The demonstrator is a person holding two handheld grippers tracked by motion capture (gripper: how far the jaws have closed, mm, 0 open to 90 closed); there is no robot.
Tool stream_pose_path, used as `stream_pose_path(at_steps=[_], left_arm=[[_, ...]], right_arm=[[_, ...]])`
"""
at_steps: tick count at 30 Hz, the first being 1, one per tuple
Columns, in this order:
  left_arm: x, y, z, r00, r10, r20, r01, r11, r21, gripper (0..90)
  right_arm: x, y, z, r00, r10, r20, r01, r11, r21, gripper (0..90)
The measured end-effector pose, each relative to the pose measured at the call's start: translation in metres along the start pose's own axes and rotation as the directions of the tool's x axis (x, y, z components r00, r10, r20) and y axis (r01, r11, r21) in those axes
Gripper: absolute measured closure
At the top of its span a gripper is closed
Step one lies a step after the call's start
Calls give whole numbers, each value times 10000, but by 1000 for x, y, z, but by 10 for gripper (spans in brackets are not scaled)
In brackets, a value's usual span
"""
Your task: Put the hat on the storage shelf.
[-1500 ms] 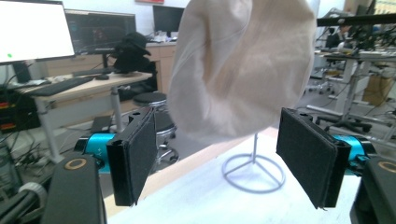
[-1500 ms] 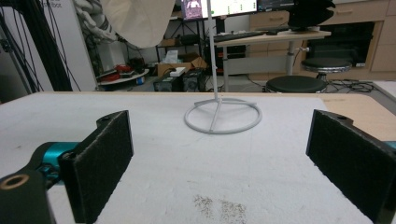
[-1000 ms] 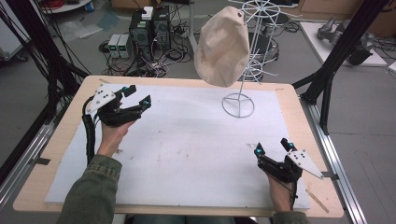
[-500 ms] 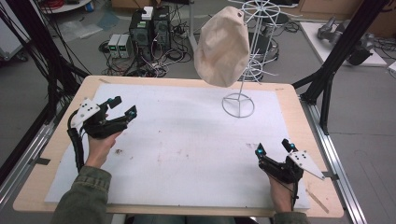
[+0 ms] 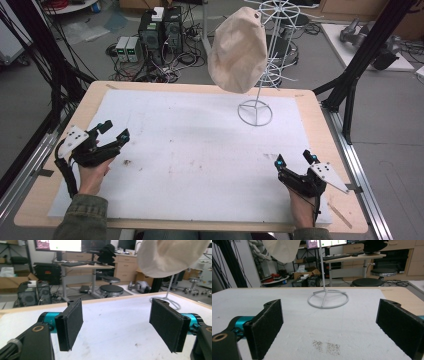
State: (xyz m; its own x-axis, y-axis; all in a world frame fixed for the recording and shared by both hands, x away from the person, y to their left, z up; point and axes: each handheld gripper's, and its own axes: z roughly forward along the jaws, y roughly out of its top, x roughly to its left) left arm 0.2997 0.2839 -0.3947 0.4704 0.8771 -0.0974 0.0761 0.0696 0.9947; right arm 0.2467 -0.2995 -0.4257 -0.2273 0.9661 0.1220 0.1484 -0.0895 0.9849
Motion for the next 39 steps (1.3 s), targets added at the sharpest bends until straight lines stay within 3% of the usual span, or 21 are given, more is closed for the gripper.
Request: stream_pose_path(at_steps=[9,14,20,27,39], left_arm=[[23,-17,-29,9946,-467,-923,466,9989,-33,267],[27,-24,-41,9898,-344,-1380,363,9993,109,266],[28,-30,-51,9877,-475,-1488,523,9982,281,266],[29,-31,-56,9852,-594,-1606,630,9979,170,266],[28,-32,-55,9876,-552,-1470,601,9978,290,267]], right_arm=[[0,-1,-1,10000,34,49,-35,10000,81,62],[1,-1,1,10000,-5,26,5,9999,119,61],[5,-2,3,9991,-380,-179,384,9990,213,62],[4,-2,5,9994,-264,-204,270,9993,261,62],[7,-2,6,9994,-277,-208,282,9992,290,62]])
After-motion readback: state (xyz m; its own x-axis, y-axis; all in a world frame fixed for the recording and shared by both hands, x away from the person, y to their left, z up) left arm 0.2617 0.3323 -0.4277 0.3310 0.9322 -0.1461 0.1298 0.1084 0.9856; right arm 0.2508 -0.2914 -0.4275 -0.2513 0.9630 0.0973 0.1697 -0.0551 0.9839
